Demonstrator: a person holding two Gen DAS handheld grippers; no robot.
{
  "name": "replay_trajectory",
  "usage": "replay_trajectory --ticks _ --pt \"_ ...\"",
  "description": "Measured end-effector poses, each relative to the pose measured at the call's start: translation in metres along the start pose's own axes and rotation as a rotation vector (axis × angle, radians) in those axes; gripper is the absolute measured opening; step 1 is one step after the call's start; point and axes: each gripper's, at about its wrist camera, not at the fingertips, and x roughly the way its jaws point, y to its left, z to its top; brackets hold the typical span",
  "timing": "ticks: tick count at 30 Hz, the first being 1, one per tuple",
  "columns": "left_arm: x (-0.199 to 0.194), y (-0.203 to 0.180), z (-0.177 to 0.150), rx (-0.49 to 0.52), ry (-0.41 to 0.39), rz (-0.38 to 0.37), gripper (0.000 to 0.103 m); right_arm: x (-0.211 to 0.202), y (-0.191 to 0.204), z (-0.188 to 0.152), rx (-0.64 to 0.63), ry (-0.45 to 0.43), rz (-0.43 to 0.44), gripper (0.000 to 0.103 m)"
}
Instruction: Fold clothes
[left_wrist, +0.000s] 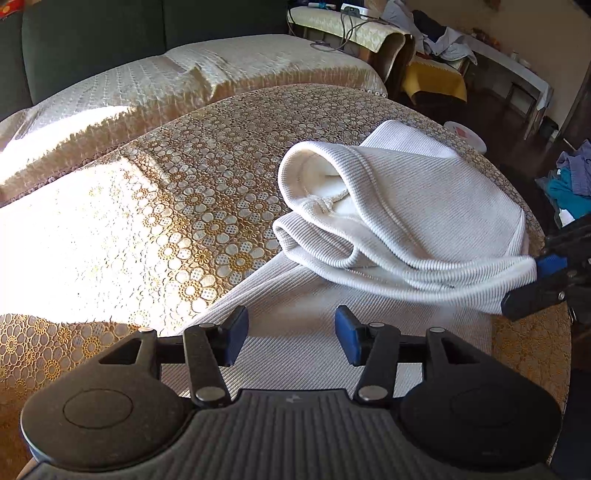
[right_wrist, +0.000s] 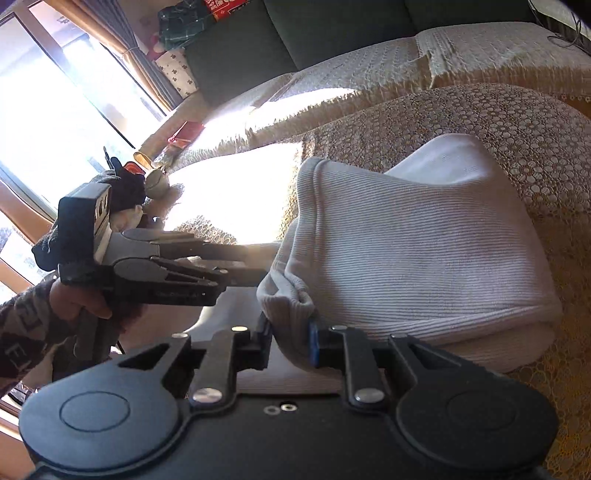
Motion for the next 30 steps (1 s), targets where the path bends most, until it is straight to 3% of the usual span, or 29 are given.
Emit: replay_trajectory --ticks 5,9,12,16,19,22,25,28,30 --pt "-0.008 0.006 -0.011 0.006 0.042 0.024 0.053 -0.007 0.015 0.006 -0.033 -0.026 0.062 0.103" --pt "0.000 0.015 -0.017 -0.008 0.061 0.072 0.053 0.022 0.024 -0.022 -0.130 0.096 0.048 0.103" --pt "0.000 0.021 -0.015 -0.046 0.051 0.074 0.053 0.048 0.010 -0.041 -0.086 0.176 0.008 0.103" --pt "-0.012 0.022 -0.010 -0.029 0.018 0.093 0.053 0.044 0.013 -0.046 -0.112 0.182 0.035 0.103" --pt "-0.029 0.023 0.003 -0.040 -0.054 0.113 0.053 0.040 0.010 -0.047 -0.122 0.201 0.056 0.103" --pt "-0.037 0.025 0.027 -0.123 -0.115 0.043 0.060 0.032 0.007 -0.039 -0.093 0.175 0.086 0.103" --pt "-0.032 0.026 0.046 -0.203 -0.109 -0.049 0.068 0.014 0.008 -0.032 -0.106 0.136 0.111 0.103" --pt "-0.018 0.037 0.050 -0.357 -0.044 -0.167 0.068 -0.005 0.009 -0.024 -0.142 0.111 0.121 0.103" --pt "-0.004 0.046 0.048 -0.467 0.017 -0.215 0.068 -0.013 0.006 -0.018 -0.164 0.089 0.075 0.103"
